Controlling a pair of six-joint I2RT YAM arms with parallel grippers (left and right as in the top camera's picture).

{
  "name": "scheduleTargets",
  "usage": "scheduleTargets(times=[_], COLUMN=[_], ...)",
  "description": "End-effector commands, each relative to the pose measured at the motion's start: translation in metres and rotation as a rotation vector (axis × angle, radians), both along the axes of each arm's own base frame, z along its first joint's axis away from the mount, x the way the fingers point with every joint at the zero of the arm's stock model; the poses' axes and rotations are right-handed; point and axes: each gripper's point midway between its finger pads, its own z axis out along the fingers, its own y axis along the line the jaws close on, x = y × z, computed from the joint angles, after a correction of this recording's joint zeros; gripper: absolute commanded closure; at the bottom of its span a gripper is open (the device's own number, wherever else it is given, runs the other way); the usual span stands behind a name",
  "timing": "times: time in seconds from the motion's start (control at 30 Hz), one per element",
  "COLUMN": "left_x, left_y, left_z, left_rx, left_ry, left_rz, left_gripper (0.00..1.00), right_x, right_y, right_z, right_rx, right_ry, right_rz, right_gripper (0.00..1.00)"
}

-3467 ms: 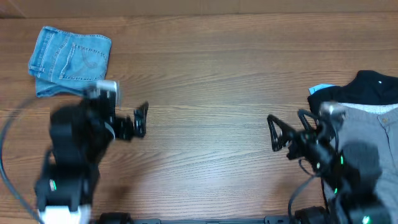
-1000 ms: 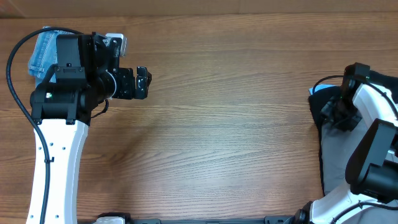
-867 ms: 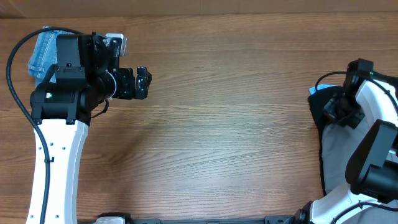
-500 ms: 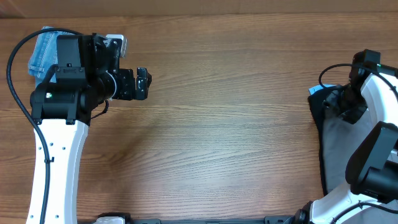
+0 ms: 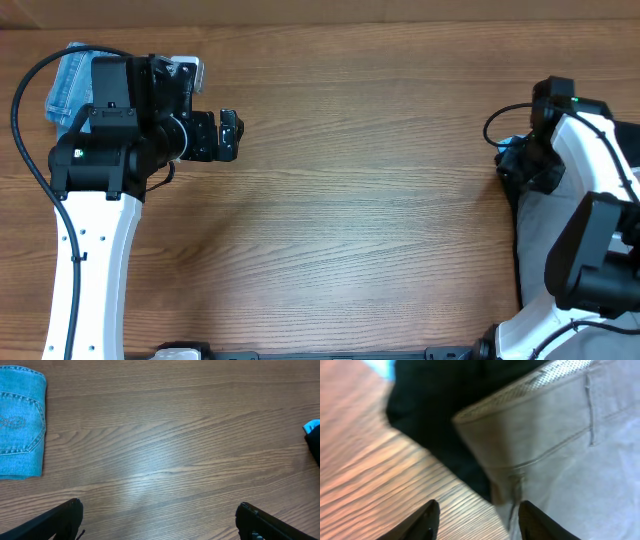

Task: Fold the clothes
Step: 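Reach the right gripper to the grey shorts waistband on the stack, then grasp the grey shorts waistband with the right gripper and lift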

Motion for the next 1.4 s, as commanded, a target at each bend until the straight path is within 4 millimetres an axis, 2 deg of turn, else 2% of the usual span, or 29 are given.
scheduleTargets(times=[0.0, 0.2, 0.37, 0.5, 0.53, 0.63, 0.83, 0.93, 1.07, 1.23, 1.3, 1.37], left_x=[0.001, 0.0, 0.0, 0.0, 0.0, 0.0, 0.0, 0.0, 0.001, 0.001, 0.001, 0.002], left_y=[-0.005, -0.005, -0.005, -0.005, -0.005, -0.005, -0.005, -0.004, -0.004, -0.004, -0.002, 0.005], left_z=[0.008, 0.007, 0.007, 0.007, 0.007, 0.007, 0.007, 0.007, 0.007, 0.008, 0.007, 0.008], left_rx=[-0.02, -0.02, -0.02, -0.02, -0.02, -0.02, -0.02, -0.019, -0.015, -0.015, -0.007, 0.024], left_ry=[-0.015, -0.01, -0.01, -0.01, -0.01, -0.01, -0.01, -0.01, -0.013, -0.016, -0.014, -0.019], left_rz=[-0.002, -0.002, -0.002, -0.002, -0.002, -0.002, -0.002, -0.002, -0.003, -0.002, 0.004, 0.031], left_gripper=[0.0, 0.0, 0.0, 0.0, 0.0, 0.0, 0.0, 0.0, 0.0, 0.0, 0.0, 0.0], right_x=[-0.012, -0.013, -0.017, -0.023, -0.024, -0.024, -0.016, -0.009, 0.009, 0.045, 0.054, 0.066], right_y=[-0.018, -0.018, -0.018, -0.023, -0.022, -0.023, -0.025, -0.029, -0.024, 0.01, 0.026, 0.06], right_z=[-0.017, -0.035, -0.039, -0.035, -0.035, -0.031, -0.01, 0.008, 0.046, 0.131, 0.158, 0.189], right_rx=[-0.115, -0.117, -0.114, -0.148, -0.148, -0.149, -0.152, -0.157, -0.109, -0.014, -0.005, 0.027], right_ry=[0.074, 0.095, 0.12, 0.142, 0.141, 0.138, 0.077, 0.014, -0.104, -0.309, -0.366, -0.438], right_rz=[-0.034, -0.05, -0.049, -0.078, -0.086, -0.102, -0.133, -0.148, -0.126, 0.016, 0.063, 0.145], right_gripper=[0.47, 0.49, 0.64, 0.87, 0.9, 0.96, 0.96, 0.96, 0.96, 0.96, 0.96, 0.96])
